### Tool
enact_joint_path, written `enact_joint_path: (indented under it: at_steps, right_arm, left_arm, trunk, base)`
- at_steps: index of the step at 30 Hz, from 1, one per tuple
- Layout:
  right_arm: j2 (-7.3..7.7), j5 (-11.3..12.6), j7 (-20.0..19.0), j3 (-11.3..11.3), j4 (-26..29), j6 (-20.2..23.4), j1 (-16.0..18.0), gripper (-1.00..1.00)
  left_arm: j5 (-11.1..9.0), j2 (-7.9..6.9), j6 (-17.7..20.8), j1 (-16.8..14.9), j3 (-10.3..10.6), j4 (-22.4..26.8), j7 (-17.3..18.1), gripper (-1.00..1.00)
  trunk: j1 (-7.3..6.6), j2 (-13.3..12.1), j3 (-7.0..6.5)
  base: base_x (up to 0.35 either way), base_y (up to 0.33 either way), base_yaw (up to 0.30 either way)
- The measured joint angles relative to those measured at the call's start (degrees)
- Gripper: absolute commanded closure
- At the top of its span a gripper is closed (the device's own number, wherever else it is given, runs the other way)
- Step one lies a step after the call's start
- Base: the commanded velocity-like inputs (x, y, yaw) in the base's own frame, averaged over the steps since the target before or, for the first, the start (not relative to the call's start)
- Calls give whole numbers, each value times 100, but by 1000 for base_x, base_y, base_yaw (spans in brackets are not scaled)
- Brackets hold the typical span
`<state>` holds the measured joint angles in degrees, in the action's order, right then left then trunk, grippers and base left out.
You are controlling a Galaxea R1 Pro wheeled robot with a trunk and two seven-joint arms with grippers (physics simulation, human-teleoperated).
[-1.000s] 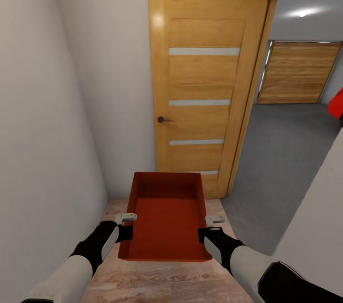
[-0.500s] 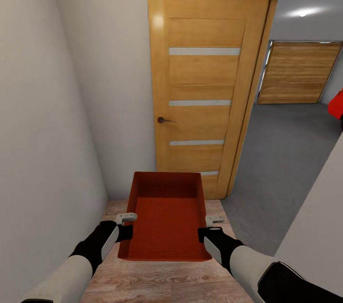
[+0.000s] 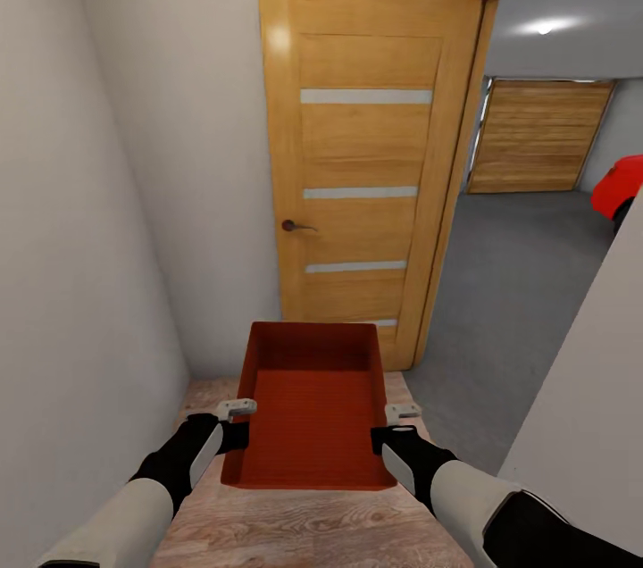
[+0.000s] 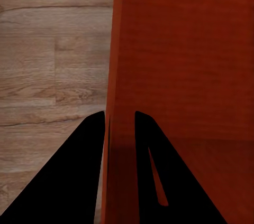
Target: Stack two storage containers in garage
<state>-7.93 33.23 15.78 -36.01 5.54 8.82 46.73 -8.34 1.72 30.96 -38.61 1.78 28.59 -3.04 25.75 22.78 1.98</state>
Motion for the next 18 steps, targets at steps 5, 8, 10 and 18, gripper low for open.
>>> enact_joint_path:
  at_steps: [5,8,10,18]
  right_arm:
    - [0,8,1,-6,-1,1,0,100]
    - [0,3,0,0,1,3,-1,100]
    - [0,5,1,-1,1,3,-2,100]
    - [0,20,2,-14,-1,3,-1,100]
  left_arm:
    - [2,0,2,1,-1,1,0,100]
    - [0,0,6,-1,0,1,-2,100]
    - [0,0,6,0,1,2,-2,100]
    - [-2,0,6,0,1,-1,-3,100]
  trunk:
    - [0,0,0]
    - [-1,0,0]
    - [-2,0,0]
    - [-2,1,0]
  base:
    - [12,7,-248]
    - [123,109,-239]
    - [163,143,-233]
    - [178,153,-226]
